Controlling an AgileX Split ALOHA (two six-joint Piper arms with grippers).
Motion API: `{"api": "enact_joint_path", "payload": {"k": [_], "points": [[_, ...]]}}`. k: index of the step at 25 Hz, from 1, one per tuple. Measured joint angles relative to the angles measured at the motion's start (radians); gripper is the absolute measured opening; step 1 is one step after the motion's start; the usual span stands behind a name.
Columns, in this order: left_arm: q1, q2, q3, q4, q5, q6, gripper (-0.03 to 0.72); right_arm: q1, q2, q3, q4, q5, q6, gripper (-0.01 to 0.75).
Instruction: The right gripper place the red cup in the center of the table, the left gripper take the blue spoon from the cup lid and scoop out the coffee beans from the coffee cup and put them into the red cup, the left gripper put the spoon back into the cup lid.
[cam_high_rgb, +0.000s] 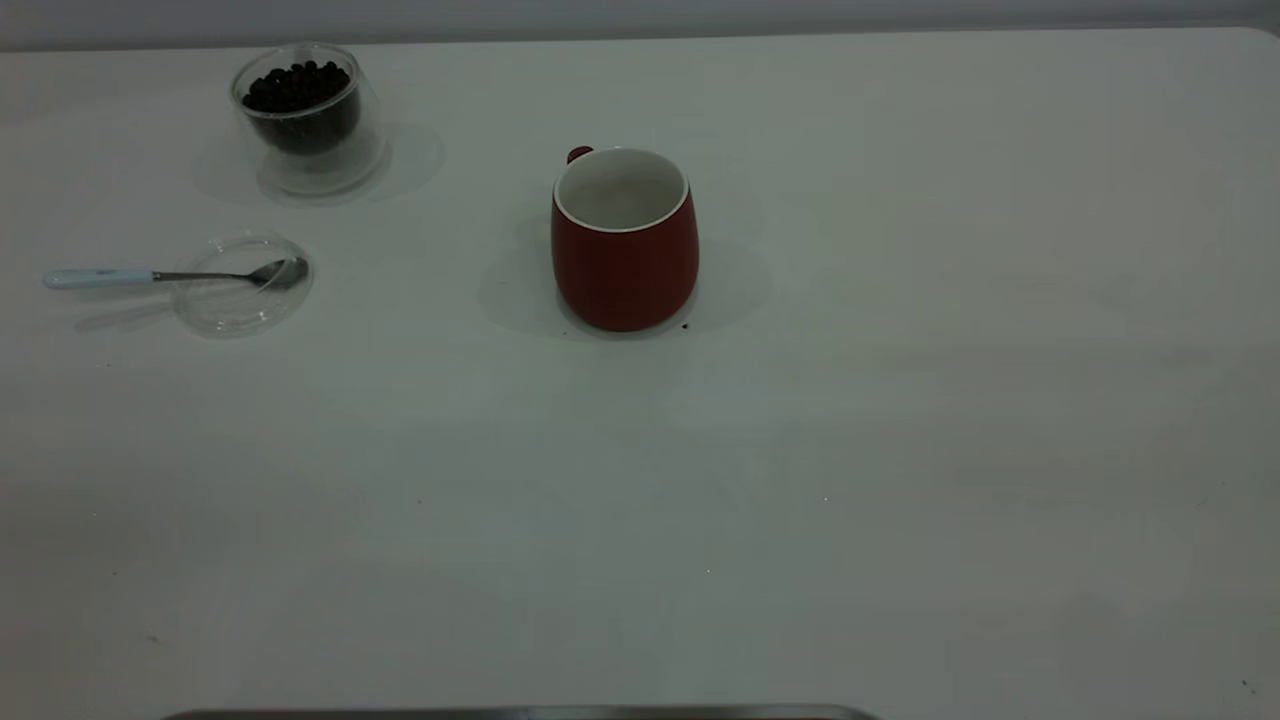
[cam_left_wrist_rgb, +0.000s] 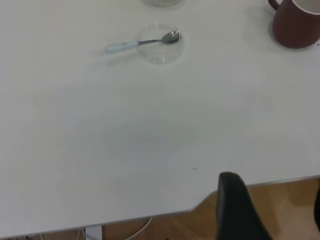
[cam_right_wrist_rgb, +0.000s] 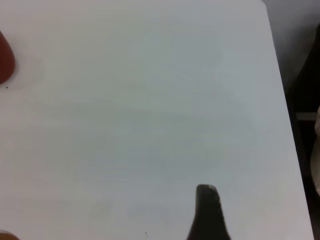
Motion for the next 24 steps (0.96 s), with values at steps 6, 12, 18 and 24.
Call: {"api": "enact_joint_path", "payload": {"k": [6, 12, 18, 24], "points": [[0.0, -0.016, 0.0, 0.0, 0.0, -0.001, 0.433, 0.0, 0.0, 0.0, 0.0, 0.0, 0.0, 0.59], [0.0, -0.023, 0.0, 0.0, -0.001, -0.001, 0.433, 0.0, 0.0, 0.0, 0.0, 0.0, 0.0, 0.59], [0.0, -0.023, 0.0, 0.0, -0.001, -0.001, 0.433, 0.0, 0.0, 0.0, 0.0, 0.0, 0.0, 0.59], [0.0, -0.023, 0.0, 0.0, -0.001, -0.001, 0.433, 0.0, 0.0, 0.0, 0.0, 0.0, 0.0, 0.59]]}}
